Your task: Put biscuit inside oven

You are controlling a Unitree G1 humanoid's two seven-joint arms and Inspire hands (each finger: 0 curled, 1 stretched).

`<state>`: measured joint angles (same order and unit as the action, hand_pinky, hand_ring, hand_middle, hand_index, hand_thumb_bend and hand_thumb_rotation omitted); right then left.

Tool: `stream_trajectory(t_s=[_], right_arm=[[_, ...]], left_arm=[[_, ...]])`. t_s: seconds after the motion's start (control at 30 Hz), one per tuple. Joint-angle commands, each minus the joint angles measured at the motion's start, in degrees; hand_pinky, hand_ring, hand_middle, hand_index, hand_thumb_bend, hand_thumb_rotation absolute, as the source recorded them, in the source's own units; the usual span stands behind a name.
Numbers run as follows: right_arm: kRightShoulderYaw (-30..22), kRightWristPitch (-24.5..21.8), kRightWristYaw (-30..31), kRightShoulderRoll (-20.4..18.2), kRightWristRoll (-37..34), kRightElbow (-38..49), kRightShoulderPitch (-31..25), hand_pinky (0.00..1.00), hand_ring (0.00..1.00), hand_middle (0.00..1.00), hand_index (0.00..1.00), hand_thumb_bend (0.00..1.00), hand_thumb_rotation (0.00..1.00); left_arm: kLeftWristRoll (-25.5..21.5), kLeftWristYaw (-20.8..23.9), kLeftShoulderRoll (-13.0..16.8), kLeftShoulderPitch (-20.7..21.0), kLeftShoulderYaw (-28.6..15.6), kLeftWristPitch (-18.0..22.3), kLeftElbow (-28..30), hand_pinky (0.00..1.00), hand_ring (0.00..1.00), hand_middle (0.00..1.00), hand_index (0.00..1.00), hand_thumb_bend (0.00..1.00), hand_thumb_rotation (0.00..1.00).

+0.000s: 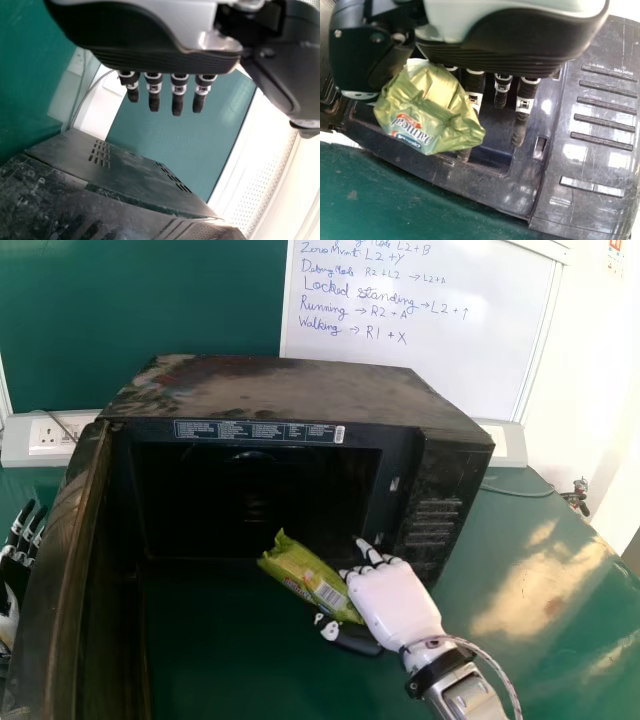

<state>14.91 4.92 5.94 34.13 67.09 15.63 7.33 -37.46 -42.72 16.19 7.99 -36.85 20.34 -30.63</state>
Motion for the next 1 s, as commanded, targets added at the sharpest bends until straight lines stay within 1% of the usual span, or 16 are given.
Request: stream_trajectory(t_s=[0.0,0.1,0.27,0.4,0.57,0.63,0.83,0.97], right_arm=[[-0.6,-0.3,-0.3,-0.3,-0.4,0.0,1.2,0.64,0.55,0.49,0.49,0.53,0.0],[-0.5,-0.2,-0.5,-0.6,-0.7,-0.4,1.8,0.64,0.54,0.49,0.5,0.53,0.0],[-0.1,0.3,-1.5,-1.3,-0.9,-1.6,3.1,0.64,0.54,0.48,0.51,0.53,0.0],[0.4,0.4,-1.8,-2.0,-0.8,-2.7,4.8,0.62,0.53,0.47,0.51,0.53,0.0],[1.1,1.1,-2.7,-2.5,-0.8,-4.0,6.8,0.62,0.54,0.48,0.51,0.53,0.0],[1.3,1.2,-2.5,-2.8,-0.8,-4.2,7.4,0.62,0.55,0.48,0.5,0.53,0.0],[2.1,1.2,-2.0,-3.2,-0.3,-5.4,9.6,0.62,0.57,0.49,0.49,0.53,0.0],[2.6,0.9,-2.1,-3.8,-0.5,-6.9,11.3,0.63,0.56,0.49,0.5,0.53,0.0]], left_arm=[[-0.9,-0.2,-2.2,-1.5,0.1,0.2,-1.9,0.42,0.64,0.73,0.88,0.03,0.0],[-1.0,-0.5,-2.1,-1.4,0.1,0.2,-1.9,0.42,0.64,0.72,0.87,0.03,0.0],[-0.8,0.2,-2.4,-1.7,0.3,0.2,-1.0,0.42,0.64,0.72,0.87,0.03,0.0],[-0.8,-0.1,-2.2,-1.6,0.2,0.2,-1.6,0.42,0.64,0.73,0.87,0.03,0.0],[-0.7,-0.5,-1.9,-1.3,0.0,0.8,-2.6,0.44,0.65,0.73,0.88,0.03,0.0],[-0.4,0.0,-2.0,-1.4,0.1,0.9,-2.4,0.42,0.64,0.72,0.87,0.03,0.0],[-0.7,0.1,-2.3,-1.6,0.2,0.6,-1.9,0.45,0.65,0.73,0.88,0.03,0.0],[-0.9,-0.3,-2.3,-1.5,0.1,0.5,-2.0,0.41,0.64,0.72,0.87,0.03,0.0]])
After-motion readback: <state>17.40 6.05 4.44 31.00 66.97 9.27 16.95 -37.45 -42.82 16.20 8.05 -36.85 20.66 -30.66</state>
